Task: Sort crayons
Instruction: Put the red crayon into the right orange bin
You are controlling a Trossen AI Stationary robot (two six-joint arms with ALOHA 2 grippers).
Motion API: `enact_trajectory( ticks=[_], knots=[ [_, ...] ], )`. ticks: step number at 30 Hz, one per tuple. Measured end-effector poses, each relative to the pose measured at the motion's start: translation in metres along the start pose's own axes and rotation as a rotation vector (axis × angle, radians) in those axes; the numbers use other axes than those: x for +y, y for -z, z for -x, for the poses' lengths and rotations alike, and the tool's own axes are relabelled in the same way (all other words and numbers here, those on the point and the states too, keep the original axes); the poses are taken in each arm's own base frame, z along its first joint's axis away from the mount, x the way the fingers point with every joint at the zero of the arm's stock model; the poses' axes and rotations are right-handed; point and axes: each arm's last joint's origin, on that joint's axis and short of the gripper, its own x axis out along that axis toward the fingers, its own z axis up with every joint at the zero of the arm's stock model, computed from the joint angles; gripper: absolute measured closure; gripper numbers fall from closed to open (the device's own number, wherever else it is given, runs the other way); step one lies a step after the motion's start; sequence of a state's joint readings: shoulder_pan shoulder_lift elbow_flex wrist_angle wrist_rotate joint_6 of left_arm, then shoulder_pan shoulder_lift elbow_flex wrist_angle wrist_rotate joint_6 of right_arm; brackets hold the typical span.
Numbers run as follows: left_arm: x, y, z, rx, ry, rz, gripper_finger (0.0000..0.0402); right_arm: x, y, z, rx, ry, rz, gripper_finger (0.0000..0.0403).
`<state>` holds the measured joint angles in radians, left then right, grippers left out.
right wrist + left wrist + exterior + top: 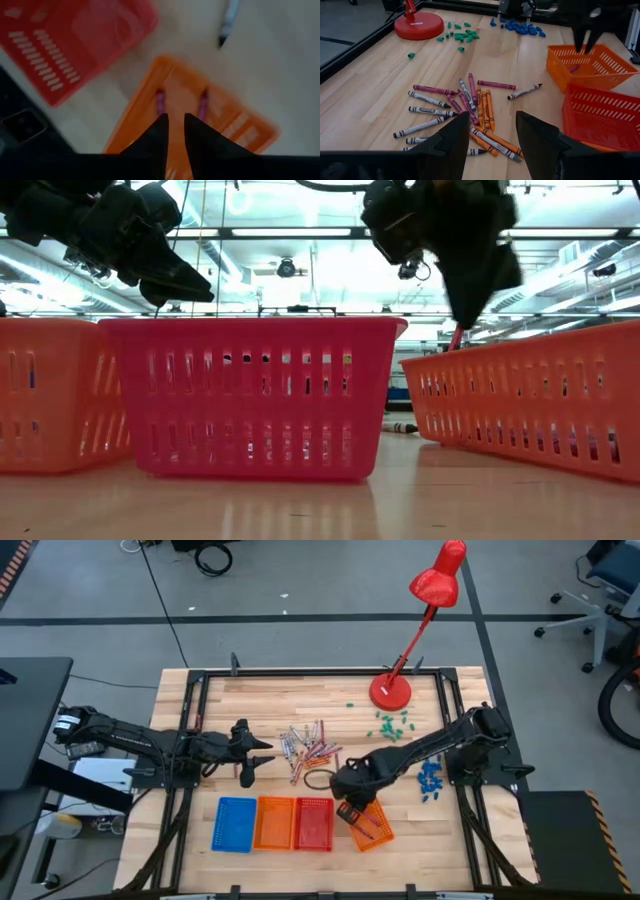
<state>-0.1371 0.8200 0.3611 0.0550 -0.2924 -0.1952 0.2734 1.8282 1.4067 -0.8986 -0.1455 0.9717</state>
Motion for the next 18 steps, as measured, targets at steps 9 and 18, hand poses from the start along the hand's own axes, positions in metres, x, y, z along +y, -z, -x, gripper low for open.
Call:
enact_trajectory(
  ticks=[9,18],
  knots=[
    [0.0,0.0,0.0,0.0,0.0,0.001,0.0228,-0.024,-0.044,0.007,-0.244,0.11,0.195,0.0336],
    [0.0,0.0,0.0,0.0,0.0,0.001,0.0228,-0.041,-0.083,-0.007,-0.344,0.19,0.419,0.033]
  ],
)
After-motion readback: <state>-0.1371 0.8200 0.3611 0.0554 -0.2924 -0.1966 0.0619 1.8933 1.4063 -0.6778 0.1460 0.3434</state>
